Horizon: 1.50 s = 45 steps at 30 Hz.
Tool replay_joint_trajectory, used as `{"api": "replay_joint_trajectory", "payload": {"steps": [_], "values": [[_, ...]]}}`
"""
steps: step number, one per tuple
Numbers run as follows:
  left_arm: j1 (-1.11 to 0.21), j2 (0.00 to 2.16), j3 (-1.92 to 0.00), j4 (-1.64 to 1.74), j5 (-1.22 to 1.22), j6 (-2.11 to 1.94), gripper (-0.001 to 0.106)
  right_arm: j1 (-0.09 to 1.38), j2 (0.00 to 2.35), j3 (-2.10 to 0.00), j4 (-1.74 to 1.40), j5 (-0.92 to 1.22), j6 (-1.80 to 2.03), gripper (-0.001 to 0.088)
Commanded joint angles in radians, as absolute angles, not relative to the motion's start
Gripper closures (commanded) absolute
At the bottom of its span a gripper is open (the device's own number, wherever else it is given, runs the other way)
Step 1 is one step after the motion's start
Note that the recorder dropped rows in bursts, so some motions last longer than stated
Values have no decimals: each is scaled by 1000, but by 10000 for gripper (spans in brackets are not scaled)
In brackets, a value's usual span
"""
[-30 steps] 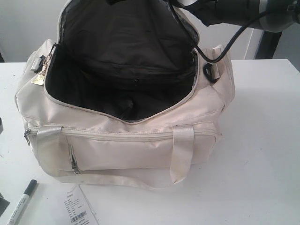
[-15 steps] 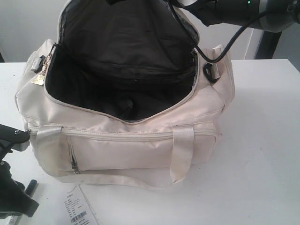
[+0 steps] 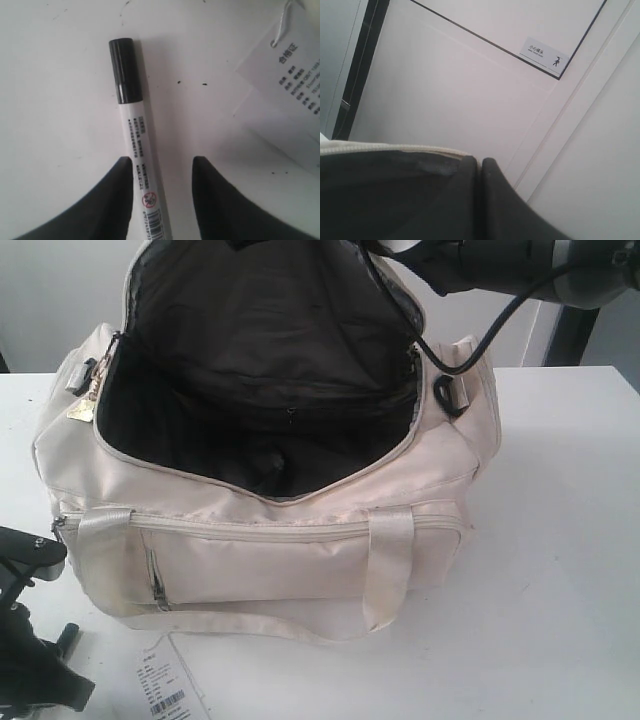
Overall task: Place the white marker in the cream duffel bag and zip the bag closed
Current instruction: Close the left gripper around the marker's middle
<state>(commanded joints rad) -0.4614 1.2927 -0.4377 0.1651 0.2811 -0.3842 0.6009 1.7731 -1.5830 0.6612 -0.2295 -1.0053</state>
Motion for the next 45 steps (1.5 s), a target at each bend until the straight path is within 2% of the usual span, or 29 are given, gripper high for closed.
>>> {"api": "replay_joint_trajectory", "payload": {"steps": [23,26,28,30,31,45], "values": [[-461,1367,-384,199,186,-415,617,601,1773,-1583,661,-230,-1005,868],[-461,1367,-384,199,186,-415,704,601,1773,-1583,661,-230,-1005,868],[-461,1367,-384,209,186,-415,840,601,1773,-1583,661,-231,-1005,868],[-461,1367,-384,221,186,-415,1023,601,1773,-1583,661,-231,-1005,868],[-461,1367,-384,226,186,-413,1051,601,1773,-1583,661,-231,-1005,868],[-461,1256,-384,217,244,-446,1053,601,1773,-1583,661,-230,-1012,868]]}}
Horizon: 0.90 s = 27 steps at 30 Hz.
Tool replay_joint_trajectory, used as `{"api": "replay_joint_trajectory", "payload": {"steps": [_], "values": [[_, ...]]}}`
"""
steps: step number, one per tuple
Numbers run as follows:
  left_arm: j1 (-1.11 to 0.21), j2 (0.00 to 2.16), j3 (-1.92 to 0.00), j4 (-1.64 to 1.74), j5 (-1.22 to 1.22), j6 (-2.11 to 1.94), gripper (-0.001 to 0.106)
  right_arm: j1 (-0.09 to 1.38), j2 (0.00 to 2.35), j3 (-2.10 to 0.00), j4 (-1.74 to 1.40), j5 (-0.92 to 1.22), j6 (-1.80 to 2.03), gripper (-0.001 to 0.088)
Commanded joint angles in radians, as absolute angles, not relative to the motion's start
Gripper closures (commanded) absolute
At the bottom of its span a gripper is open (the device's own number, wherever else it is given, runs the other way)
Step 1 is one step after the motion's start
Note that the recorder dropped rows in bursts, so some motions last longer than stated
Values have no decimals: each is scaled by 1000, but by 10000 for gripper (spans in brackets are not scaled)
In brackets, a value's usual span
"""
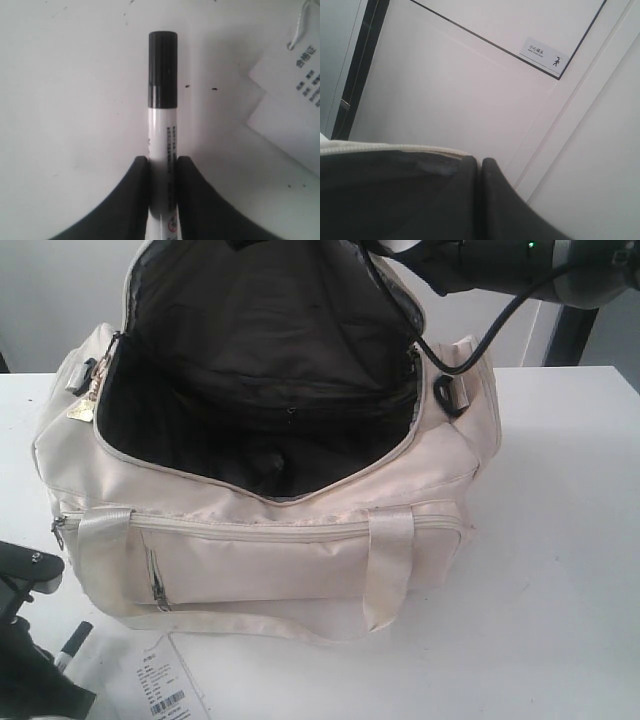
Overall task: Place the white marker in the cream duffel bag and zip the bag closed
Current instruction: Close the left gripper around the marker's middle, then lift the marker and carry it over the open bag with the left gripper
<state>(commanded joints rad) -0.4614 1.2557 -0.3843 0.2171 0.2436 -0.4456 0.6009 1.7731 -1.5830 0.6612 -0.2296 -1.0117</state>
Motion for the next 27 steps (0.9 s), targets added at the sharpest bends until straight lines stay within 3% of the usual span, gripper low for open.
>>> {"api": "replay_joint_trajectory", "payload": {"steps": [15,27], "values": [[-461,987,-381,207,282,-446,1053,601,1773,-1583,661,-230,-1012,868],[-461,862,-381,207,146,-437,1053,601,1773,-1583,661,-230,-1012,868]]}}
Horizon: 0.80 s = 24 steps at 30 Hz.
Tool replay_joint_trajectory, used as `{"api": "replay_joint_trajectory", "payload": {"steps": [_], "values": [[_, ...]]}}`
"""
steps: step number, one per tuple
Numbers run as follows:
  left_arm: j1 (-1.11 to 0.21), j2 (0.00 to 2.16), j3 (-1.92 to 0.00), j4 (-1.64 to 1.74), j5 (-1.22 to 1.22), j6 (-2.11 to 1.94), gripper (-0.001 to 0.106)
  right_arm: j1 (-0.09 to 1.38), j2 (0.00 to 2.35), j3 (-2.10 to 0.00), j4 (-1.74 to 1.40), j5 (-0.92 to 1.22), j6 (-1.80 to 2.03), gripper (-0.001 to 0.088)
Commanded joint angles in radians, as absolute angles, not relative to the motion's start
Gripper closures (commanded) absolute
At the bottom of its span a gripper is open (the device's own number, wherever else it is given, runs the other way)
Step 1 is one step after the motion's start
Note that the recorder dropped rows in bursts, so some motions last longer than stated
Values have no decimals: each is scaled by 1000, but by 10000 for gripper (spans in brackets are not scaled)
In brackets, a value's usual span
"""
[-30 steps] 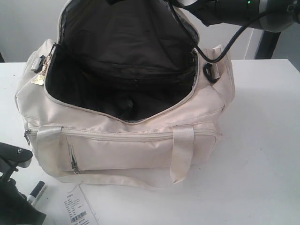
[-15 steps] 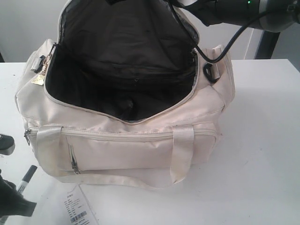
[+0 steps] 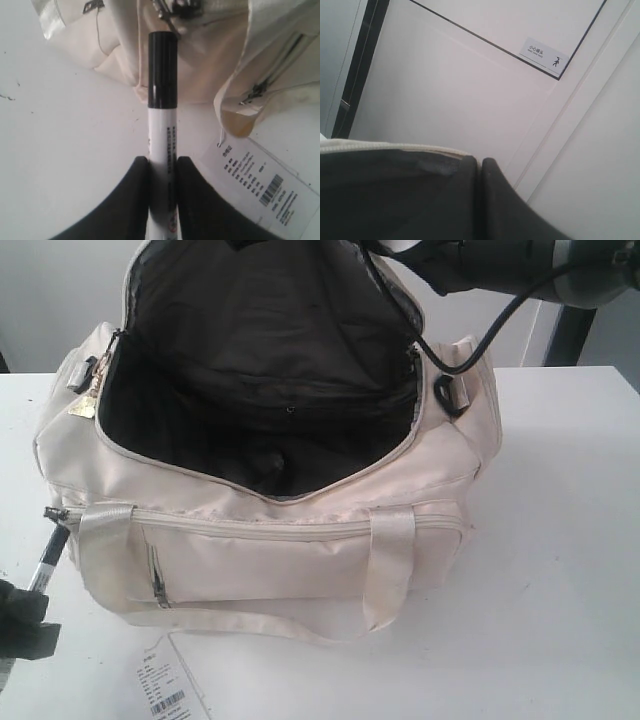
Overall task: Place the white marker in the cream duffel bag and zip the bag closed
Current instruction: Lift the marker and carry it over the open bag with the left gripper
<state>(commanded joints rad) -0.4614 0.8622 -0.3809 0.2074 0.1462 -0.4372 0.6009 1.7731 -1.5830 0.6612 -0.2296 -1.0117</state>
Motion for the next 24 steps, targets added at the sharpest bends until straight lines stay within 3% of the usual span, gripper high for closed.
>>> {"api": "replay_joint_trajectory", "payload": {"steps": [6,13,24], "values": [[-461,803,-381,203,75,-437,1053,601,1773,-1583,661,-231,-1011,868],[-461,768,-381,228,299,-398,1053,601,1773,-1583,661,-231,-1011,868],[-461,711,-387,148,-164,-401,1053,601,1773,-1583,661,-231,-1011,868]]}}
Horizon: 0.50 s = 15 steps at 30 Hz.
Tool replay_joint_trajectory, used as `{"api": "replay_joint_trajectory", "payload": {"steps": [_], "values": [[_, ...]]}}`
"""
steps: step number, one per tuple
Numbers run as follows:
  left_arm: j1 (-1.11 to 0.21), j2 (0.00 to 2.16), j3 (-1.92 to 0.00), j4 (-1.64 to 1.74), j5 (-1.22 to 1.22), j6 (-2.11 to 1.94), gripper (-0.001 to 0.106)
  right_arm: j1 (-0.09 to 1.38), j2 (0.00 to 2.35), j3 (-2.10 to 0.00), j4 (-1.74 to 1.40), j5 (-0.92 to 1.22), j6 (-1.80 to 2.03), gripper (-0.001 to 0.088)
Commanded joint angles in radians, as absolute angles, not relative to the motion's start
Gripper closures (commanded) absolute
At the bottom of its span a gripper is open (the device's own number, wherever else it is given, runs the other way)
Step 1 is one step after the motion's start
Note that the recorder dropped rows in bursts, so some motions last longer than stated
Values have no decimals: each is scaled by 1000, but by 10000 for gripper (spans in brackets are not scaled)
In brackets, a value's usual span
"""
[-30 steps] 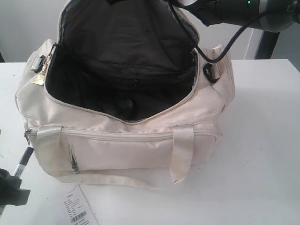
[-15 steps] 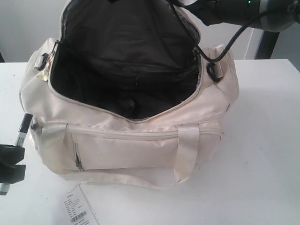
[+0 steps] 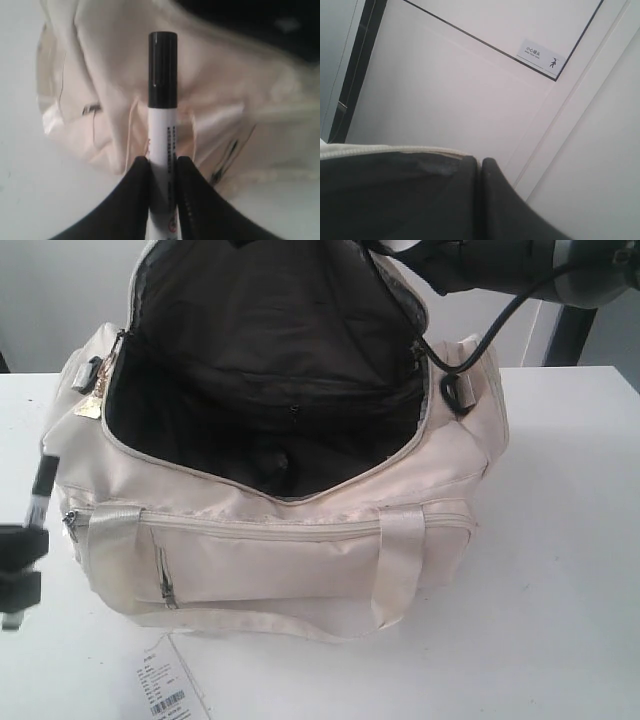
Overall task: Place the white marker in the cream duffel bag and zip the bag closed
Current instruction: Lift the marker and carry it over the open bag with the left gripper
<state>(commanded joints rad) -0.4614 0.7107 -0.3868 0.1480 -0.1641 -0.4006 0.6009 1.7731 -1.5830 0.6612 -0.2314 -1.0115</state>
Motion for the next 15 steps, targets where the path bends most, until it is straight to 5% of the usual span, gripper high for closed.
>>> {"api": "replay_joint_trajectory", "payload": {"steps": [15], "values": [[-461,995,-429,300,-849,-417,1053,601,1773,-1583,661,-231,-1011,868]]}}
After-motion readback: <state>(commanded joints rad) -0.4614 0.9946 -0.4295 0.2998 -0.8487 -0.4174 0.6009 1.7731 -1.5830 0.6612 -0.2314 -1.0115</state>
